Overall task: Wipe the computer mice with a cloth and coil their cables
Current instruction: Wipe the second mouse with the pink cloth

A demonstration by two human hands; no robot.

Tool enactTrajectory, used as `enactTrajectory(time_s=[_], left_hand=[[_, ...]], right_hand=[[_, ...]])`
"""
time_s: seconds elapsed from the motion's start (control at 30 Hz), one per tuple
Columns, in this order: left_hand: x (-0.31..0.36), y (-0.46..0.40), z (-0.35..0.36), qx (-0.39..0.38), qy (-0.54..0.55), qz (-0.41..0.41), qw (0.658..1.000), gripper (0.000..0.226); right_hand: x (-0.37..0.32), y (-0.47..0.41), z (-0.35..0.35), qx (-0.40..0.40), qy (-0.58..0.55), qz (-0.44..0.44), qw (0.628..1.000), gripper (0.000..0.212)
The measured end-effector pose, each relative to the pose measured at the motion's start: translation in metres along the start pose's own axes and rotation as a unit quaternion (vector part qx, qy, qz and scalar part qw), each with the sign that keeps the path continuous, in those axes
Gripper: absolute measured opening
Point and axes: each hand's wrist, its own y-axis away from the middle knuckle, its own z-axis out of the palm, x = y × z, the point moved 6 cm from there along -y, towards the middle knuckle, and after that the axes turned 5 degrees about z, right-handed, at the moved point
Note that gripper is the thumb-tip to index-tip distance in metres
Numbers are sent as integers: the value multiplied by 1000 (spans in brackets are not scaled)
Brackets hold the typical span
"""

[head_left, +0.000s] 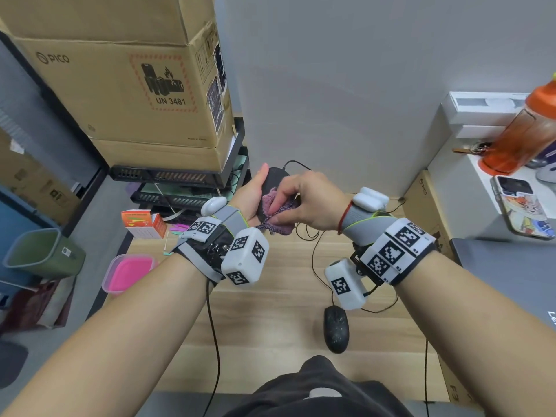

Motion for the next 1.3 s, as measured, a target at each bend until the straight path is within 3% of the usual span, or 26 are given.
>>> enactTrajectory(time_s=[0.17,0.33,0.53,0.7,0.83,0.97,1.3], left_hand=[[4,0,10,0,11,47,999,61],[7,-7,-7,61,-7,58,996,50],[10,-9,-11,98,5,94,991,55],[11,-7,-12,103,-13,101,989,58],[8,-6,-3,78,11,103,992,65],[11,-7,-12,111,-10,103,988,52],[18,-7,-17,155,-38,125,979,56]], right_hand=[[15,-1,-19,56,8,48,997,18],[-4,-1,-4,22,28,-2,999,17],[3,-1,-13,41,20,29,999,15],[-1,0,-8,29,18,21,999,13],[8,-2,-19,69,-9,50,996,12],[0,1,-10,34,5,24,999,14],[3,-1,-13,66,16,25,997,11]])
